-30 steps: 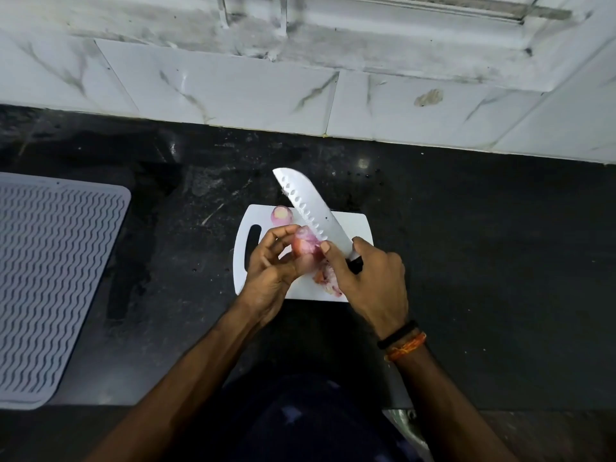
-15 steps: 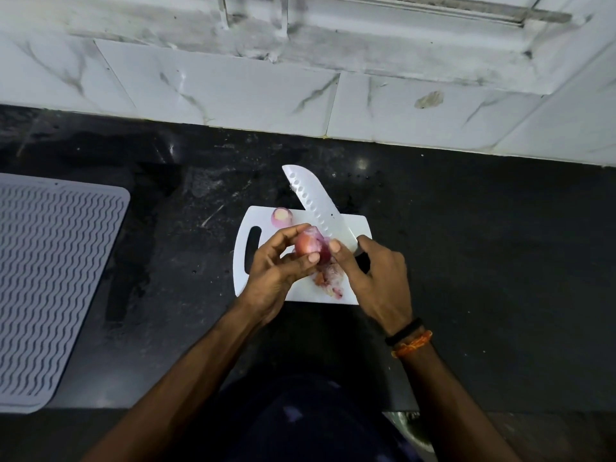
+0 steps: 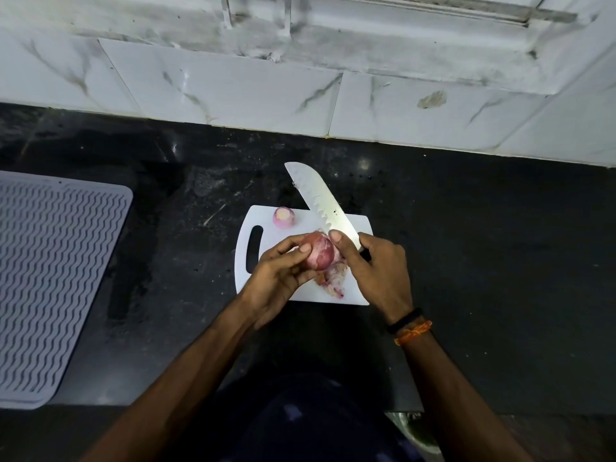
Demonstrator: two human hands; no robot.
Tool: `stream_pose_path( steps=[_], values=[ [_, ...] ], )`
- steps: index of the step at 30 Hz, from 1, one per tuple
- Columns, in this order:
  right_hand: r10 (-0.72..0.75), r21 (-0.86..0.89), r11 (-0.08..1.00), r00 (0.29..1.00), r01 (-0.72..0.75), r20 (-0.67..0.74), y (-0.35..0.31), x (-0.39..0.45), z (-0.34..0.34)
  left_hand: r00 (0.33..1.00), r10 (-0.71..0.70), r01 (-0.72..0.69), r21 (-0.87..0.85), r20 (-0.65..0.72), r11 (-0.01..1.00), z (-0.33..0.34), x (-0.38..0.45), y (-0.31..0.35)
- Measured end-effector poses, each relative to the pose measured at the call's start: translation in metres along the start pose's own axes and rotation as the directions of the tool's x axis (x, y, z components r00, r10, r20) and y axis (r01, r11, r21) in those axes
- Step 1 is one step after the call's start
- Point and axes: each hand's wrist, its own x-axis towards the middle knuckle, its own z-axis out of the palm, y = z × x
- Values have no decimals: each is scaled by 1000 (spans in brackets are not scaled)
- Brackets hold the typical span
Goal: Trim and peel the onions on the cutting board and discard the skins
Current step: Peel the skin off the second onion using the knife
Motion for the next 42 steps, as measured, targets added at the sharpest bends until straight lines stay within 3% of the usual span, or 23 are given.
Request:
stream_pose_path(
  steps=[4,9,13,19,23,30,42],
  values=[
    [-22,96,995,999,25,-37,0,-2,1,997,-61,56,-111,-45,992,8,-1,-1],
    [-73,205,976,997,69,12,-7,-9,-2,986,-99,80,-145,-131,986,5,2,1],
    [-1,279,960,1000,-3,15,-4,-12,-2,982,-75,44,-175,-173,984,6,2,6],
    [105,129,987,994,-99,-41,17,2,1,985,-65,18,-280,-159,960,1,3,5],
    [79,-47,996,997,-80,-24,29,13,7,989,-39,-3,-287,-141,958,1,4,4],
    [169,-213,966,980,-144,102,45,30,16,985,-14,-32,-259,-172,965,-5,9,6],
    [370,-49,929,910,-367,189,42,21,18,987,-8,-31,-245,-159,969,-16,16,-1]
  ],
)
